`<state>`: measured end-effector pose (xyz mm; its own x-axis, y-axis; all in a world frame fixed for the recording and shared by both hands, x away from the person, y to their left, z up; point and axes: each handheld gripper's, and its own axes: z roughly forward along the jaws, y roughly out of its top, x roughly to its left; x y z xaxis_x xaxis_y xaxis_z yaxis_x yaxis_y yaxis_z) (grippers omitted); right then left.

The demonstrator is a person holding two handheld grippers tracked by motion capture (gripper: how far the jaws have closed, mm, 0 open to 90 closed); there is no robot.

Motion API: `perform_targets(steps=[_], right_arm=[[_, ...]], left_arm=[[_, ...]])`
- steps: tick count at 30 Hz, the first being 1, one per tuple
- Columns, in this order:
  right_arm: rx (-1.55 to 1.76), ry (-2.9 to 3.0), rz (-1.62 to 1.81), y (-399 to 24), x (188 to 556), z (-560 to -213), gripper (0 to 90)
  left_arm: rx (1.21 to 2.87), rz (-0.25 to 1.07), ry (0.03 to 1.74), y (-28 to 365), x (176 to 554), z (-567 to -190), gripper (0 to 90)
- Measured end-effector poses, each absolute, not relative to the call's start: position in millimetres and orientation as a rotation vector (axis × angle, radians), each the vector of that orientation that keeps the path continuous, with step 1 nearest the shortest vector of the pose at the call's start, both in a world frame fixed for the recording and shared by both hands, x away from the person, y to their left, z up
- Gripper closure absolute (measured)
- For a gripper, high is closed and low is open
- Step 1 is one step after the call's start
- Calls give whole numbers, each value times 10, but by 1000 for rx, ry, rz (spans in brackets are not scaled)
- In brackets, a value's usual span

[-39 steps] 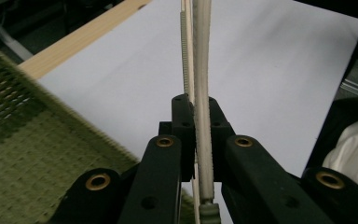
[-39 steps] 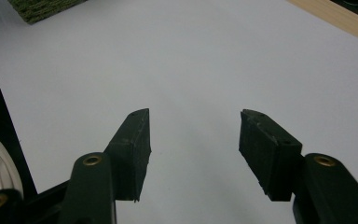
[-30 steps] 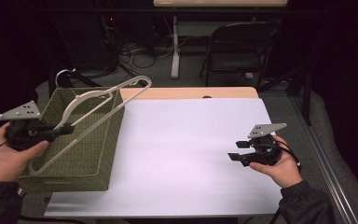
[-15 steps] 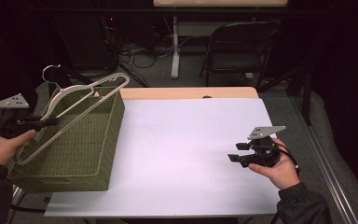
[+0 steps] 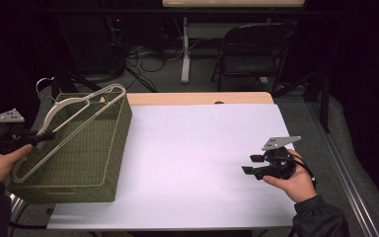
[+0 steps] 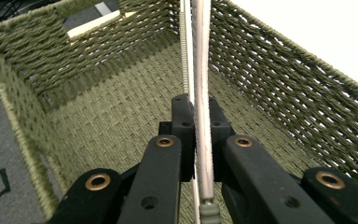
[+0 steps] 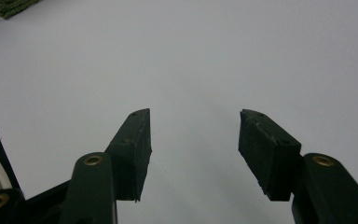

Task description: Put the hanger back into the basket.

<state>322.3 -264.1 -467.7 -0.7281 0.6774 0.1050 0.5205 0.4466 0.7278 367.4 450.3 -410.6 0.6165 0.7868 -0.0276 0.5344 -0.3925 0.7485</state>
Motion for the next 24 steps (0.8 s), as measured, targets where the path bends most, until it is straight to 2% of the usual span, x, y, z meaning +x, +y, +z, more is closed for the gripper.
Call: perform_targets(steps=[24], right_arm=[[1052,2507,1138,-2641,3243,-4734,434]], left_arm=[[2171,326,1172,4480,3802,-4545,867]])
